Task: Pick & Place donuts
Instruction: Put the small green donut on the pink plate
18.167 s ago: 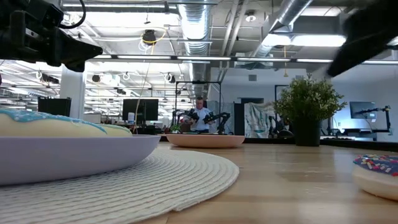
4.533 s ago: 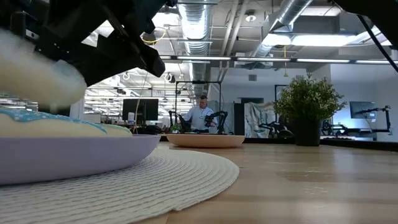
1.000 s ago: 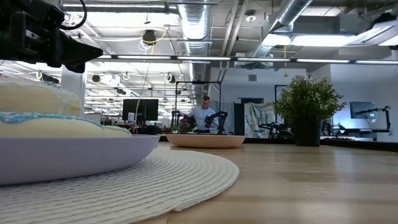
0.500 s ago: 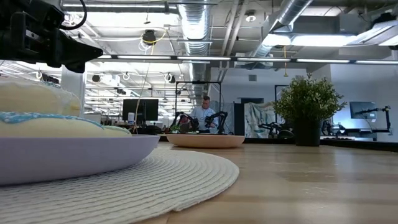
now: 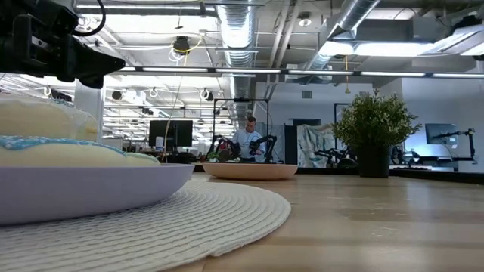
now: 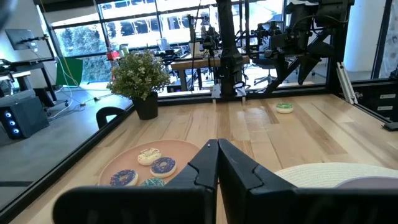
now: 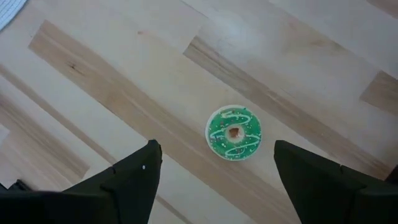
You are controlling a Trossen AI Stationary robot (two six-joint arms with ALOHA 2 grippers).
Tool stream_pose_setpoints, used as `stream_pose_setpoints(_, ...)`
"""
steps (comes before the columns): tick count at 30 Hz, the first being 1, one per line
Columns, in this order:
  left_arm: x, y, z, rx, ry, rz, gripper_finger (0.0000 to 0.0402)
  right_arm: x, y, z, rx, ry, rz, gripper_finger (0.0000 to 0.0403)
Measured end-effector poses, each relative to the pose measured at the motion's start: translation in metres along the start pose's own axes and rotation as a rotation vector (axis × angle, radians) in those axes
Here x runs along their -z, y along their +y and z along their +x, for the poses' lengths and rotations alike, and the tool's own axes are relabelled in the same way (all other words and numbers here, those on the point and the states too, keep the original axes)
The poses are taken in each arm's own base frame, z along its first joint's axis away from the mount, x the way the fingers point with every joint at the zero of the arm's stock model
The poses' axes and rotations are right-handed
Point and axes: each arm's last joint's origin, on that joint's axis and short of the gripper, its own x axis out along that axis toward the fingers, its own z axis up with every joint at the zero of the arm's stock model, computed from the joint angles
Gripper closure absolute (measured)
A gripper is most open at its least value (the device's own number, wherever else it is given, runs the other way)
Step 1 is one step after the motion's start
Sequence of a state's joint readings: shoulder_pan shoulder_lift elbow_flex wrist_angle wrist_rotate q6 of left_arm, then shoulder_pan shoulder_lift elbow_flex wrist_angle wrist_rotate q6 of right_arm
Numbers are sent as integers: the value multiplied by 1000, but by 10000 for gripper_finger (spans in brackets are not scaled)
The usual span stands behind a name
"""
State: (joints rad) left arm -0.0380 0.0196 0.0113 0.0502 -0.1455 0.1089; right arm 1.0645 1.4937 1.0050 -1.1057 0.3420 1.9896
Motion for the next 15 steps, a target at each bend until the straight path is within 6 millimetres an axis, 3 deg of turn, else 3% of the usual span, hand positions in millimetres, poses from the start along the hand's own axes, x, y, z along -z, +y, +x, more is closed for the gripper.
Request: stream_pose_setpoints(15,0,0,0,0,0,0,401,1,2,1,-19,12,18,101)
